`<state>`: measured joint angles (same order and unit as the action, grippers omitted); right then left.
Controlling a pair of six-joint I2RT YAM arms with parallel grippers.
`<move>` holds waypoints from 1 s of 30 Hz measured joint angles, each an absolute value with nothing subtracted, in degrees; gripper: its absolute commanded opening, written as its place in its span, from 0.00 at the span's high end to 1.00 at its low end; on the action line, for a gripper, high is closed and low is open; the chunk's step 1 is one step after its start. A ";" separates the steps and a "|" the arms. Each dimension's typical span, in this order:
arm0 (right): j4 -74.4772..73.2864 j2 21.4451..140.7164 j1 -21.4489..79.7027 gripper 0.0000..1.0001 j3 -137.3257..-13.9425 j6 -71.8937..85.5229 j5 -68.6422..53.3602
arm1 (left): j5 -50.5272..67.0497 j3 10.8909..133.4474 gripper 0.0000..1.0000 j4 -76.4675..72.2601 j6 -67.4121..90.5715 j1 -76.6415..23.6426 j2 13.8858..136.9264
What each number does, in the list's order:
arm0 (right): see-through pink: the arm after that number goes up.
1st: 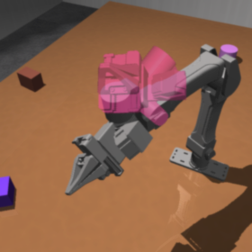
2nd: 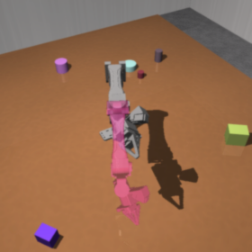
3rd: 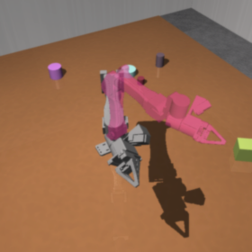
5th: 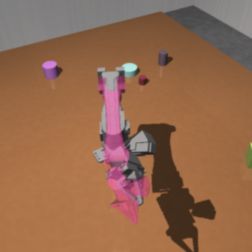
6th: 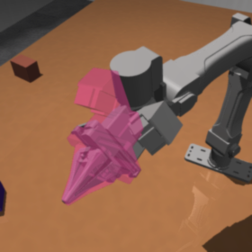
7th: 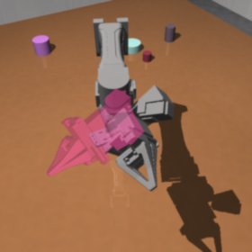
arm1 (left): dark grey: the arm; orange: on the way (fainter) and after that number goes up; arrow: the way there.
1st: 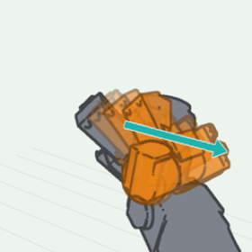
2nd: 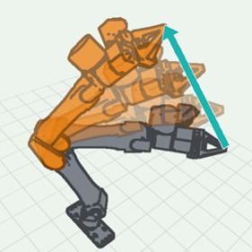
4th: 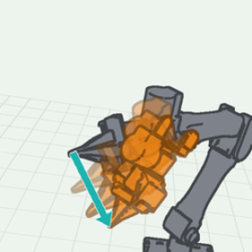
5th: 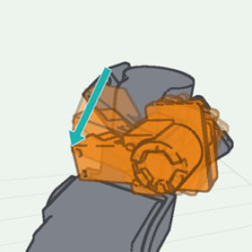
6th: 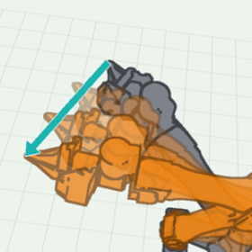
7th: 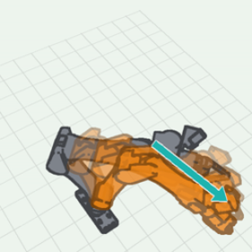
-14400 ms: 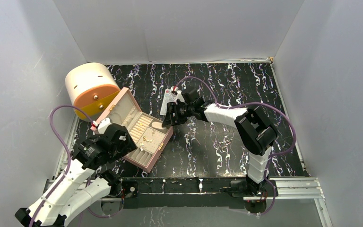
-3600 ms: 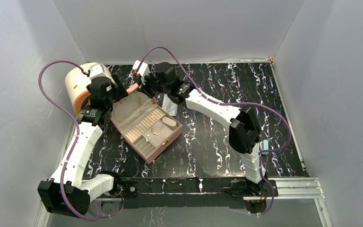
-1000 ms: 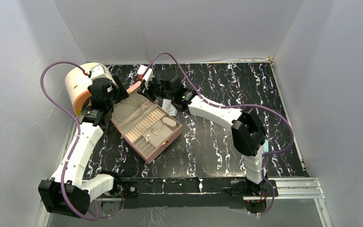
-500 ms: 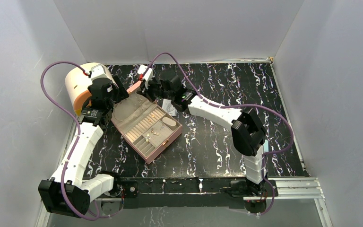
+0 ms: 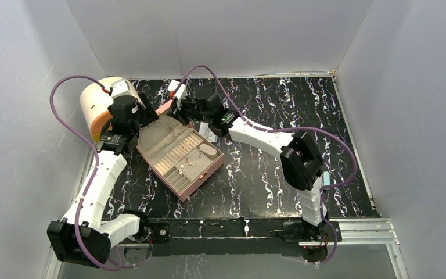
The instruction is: Organize the mixed jewelry
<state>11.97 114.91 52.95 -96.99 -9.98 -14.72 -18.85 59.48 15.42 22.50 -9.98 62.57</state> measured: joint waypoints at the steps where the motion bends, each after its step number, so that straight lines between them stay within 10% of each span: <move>1: 12.08 114.91 52.95 1.00 -96.99 -9.82 -14.72 | -18.85 59.48 0.28 15.42 22.50 -9.98 62.59; 30: 12.93 118.26 52.95 1.00 -100.68 -8.47 -12.75 | -18.85 59.48 0.28 15.42 22.50 -10.26 62.59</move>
